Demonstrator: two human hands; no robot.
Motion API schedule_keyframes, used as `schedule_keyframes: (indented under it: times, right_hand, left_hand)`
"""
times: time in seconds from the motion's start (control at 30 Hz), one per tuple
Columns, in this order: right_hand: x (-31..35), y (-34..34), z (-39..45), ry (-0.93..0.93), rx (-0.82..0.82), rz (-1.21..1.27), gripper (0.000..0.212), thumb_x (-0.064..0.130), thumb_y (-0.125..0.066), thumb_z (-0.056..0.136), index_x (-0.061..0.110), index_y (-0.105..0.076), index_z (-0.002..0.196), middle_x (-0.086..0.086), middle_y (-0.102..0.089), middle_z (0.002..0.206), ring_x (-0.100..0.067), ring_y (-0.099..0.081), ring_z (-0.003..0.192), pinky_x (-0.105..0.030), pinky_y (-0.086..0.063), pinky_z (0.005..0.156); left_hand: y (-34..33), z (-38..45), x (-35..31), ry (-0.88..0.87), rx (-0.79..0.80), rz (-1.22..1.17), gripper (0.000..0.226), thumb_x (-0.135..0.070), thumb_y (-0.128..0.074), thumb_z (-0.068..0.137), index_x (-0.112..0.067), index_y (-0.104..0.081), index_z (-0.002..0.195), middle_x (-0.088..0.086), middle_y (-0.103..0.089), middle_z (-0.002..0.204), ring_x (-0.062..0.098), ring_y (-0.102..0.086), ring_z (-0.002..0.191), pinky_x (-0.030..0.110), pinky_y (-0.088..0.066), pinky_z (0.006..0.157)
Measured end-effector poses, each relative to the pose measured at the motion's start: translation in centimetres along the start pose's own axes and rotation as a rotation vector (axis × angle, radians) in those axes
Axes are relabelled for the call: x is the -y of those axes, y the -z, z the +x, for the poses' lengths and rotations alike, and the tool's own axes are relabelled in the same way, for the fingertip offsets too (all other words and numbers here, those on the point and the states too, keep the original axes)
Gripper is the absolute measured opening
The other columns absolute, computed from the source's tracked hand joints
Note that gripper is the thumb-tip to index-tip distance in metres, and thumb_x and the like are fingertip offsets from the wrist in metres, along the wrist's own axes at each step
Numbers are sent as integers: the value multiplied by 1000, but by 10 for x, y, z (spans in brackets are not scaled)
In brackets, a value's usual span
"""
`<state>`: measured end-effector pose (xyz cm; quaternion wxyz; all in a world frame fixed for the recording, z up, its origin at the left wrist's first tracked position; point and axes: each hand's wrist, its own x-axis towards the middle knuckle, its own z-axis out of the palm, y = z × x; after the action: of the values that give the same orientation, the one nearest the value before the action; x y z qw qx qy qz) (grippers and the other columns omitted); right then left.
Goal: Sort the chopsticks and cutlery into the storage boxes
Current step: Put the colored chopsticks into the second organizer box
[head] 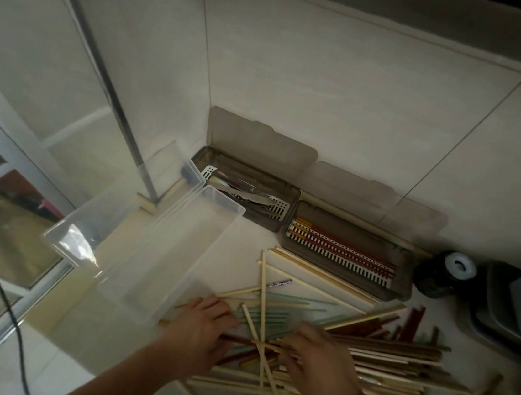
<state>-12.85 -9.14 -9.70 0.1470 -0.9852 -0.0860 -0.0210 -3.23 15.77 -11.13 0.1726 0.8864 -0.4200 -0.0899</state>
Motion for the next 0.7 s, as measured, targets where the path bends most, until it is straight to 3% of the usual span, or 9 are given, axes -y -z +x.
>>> schedule_keyframes:
  times: [0.13,0.37,0.5,0.7]
  right_hand:
    - [5,-3,1,-53,9,-59,21,54,-48,71,42,-64,79,22,-53,84,-1,-58,79,-15,-46,48]
    - [5,1,-6,-121,-111,-45,21,45,-46,82,37,-65,76,23,-59,83,-3,-50,86,-17,-47,56]
    - [-13,11,-22,-197,-146,-103,26,43,-42,84,36,-66,76,21,-59,81,-10,-53,79,-23,-49,59]
    - [-21,18,-43,-243,-151,-55,22,42,-48,83,34,-69,81,18,-59,83,-13,-57,81,-28,-53,63]
  left_hand:
    - [-7,-1,-1,21,-23,-2,10,-38,-54,80,-35,-62,86,-17,-56,88,11,-53,91,28,-46,74]
    - [-11,-5,-3,67,-70,14,20,-45,-57,77,-34,-62,93,-17,-59,91,10,-55,92,25,-35,82]
    - [-8,-9,4,29,-32,91,16,-43,-57,77,-33,-65,87,-15,-58,85,13,-55,86,26,-30,75]
    - [-5,-13,-3,-6,-86,109,12,-39,-54,85,-35,-65,87,-16,-56,84,12,-53,85,26,-33,78]
